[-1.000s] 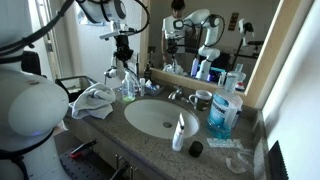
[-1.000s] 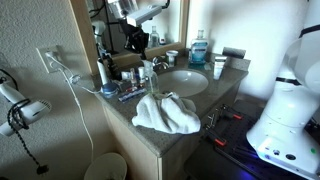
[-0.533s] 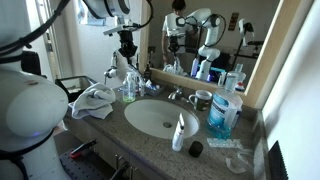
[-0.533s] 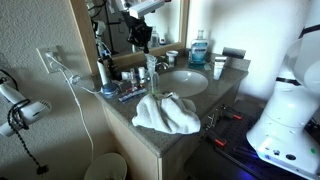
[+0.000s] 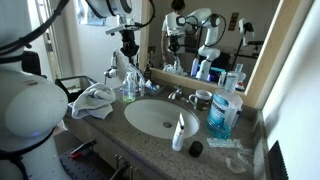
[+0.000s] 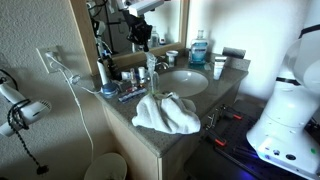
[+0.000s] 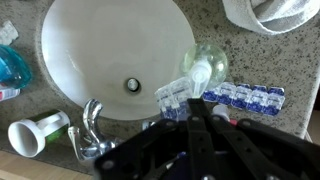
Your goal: Move the object from the right to the left side of the hand basin
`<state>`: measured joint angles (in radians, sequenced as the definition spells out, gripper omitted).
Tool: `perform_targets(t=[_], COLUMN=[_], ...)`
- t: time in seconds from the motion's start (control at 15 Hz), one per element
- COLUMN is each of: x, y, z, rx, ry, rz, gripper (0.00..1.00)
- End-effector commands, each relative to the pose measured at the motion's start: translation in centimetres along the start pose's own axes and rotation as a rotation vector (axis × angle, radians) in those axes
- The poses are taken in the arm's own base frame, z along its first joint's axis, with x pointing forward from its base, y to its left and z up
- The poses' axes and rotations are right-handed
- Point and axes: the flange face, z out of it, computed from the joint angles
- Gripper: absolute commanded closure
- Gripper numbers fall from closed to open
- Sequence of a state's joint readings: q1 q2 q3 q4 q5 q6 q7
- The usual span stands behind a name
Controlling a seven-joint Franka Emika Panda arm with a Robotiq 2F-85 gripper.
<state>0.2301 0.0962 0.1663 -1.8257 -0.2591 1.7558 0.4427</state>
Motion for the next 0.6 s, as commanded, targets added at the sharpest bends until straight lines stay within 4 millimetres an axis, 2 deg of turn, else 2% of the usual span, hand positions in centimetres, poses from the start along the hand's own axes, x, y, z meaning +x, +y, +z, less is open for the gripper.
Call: perform_targets(t=[0.0,0.53], x=[0.9,1.6], y=[-0.8,-3.1], z=[-0.6,-0.6], rx=[0.0,0.009], ry=[-0.012,-0.012], rz=[0.052,0.121], gripper=[1.0,1.0])
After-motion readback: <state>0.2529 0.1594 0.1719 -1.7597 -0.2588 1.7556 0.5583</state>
